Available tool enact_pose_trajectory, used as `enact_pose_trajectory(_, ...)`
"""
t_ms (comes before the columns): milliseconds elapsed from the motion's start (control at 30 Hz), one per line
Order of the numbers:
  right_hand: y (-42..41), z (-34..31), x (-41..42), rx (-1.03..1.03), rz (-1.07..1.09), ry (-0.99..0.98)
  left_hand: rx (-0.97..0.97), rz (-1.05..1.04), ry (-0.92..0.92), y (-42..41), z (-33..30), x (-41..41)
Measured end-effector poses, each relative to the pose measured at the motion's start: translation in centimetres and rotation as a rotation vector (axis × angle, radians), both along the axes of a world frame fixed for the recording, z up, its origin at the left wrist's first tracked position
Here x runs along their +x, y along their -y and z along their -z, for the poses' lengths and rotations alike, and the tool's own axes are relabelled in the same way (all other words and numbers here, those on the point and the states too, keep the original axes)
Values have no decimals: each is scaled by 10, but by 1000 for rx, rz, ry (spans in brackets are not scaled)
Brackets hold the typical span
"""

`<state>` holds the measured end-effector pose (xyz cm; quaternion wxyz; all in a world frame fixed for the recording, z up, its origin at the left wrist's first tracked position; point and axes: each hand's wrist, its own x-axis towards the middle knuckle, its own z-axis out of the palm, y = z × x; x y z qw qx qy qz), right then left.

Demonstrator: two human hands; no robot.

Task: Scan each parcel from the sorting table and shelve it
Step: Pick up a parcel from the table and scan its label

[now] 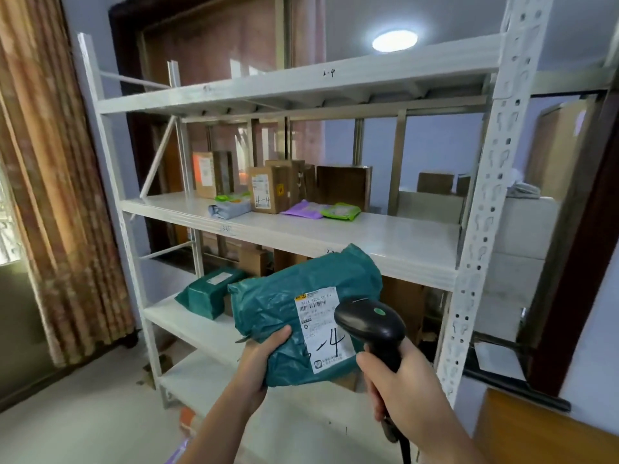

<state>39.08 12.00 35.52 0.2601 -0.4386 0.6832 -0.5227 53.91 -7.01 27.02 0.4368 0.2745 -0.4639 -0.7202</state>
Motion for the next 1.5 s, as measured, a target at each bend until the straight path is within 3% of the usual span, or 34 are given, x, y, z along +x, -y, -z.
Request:
enact_pose_trajectory(467,97,-67,-23,-176,37,-70,-136,115,-128,133,-98,-62)
enact_pose_trajectory(933,161,-68,-12,-121,381,-102,-241,261,-174,254,-172,-159)
enact_pose_trajectory(1233,156,-76,-47,-82,522,-147,-136,520,23,269,-163,-252)
enact_pose_trajectory(1400,148,-77,-68,-91,563,-129,-315,516,185,273,-156,-291)
enact_pose_trajectory(1500,147,-74,-82,-77,605,-136,-379,456,184,284,-150,-312)
